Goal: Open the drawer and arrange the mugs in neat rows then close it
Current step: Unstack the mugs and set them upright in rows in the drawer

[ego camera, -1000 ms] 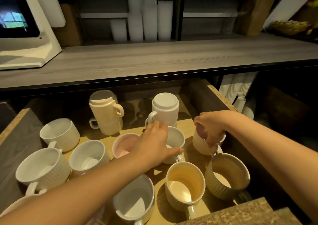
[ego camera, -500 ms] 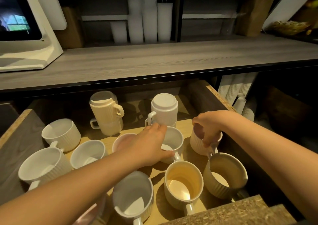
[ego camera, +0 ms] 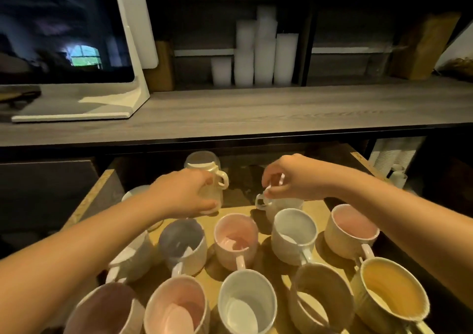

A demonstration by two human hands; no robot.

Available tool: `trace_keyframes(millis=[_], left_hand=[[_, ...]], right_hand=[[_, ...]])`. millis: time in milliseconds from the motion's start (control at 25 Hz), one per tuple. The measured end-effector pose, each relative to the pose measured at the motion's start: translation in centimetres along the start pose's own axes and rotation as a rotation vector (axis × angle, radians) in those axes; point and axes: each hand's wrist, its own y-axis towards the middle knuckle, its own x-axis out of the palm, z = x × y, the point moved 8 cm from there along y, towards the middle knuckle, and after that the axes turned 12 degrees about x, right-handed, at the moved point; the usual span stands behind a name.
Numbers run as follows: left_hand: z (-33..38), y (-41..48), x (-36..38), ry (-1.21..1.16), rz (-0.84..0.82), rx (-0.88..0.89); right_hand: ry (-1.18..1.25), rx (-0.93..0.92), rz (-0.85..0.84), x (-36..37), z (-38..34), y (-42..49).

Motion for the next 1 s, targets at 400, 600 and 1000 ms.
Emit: trace_keyframes(millis=[400, 600, 1000], left_hand=[[-7.1, -2.0, 3.2, -0.156, 0.085, -0.235], [-7.6, -1.8, 4.0, -0.148, 0.089, -0.231], [-6.6, -1.8, 3.4, -0.251, 0.118, -0.158]], right_hand=[[0.423, 0.163, 0.06, 5.0, -4.5, 10.2], [0.631, 0.214, 0.1, 7.5, -5.1, 13.5], [0.663, 0.082, 0.191, 5.5, -4.6, 10.3]])
